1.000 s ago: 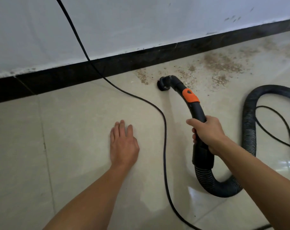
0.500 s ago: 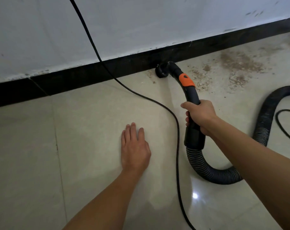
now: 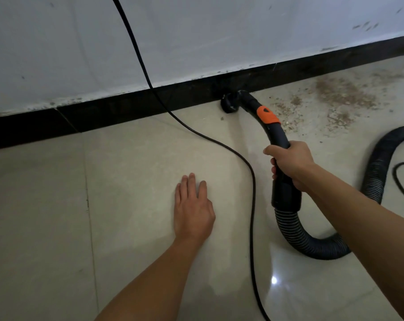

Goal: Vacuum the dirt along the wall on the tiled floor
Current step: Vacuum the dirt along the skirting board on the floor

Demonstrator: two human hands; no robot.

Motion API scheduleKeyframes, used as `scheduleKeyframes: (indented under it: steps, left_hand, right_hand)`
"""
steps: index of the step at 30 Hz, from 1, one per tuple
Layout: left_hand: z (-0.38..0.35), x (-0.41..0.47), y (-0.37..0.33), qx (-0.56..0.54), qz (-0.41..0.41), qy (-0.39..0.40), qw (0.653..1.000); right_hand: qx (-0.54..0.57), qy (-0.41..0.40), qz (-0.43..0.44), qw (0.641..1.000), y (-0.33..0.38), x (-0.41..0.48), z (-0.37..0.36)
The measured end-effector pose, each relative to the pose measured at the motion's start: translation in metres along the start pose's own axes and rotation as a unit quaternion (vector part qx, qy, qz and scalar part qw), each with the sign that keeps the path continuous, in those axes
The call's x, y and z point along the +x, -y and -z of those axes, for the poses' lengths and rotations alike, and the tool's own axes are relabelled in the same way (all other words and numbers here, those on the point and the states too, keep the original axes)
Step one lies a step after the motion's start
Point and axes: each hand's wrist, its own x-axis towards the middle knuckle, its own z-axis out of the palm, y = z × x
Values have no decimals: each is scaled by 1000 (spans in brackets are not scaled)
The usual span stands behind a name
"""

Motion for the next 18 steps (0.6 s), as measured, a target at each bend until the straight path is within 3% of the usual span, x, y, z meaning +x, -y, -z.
scheduleKeyframes:
  steps: [5,10,15,18]
  left_hand:
    - [1,0,-2,-3,5,5,1000]
    - [0,1,0,-4,2,10,1000]
    - [0,0,4,-2,-4,20,1000]
    - [-1,0,6,-11,-8,13,1000]
  right_hand:
    - [-131,52,31,990,-23,-28,19]
    - [-119,-9,51,992,-10,-11,2]
    - [-181,60,86,978,-8,-35,-14]
    - [-218,31,68,973,-36,-57,22]
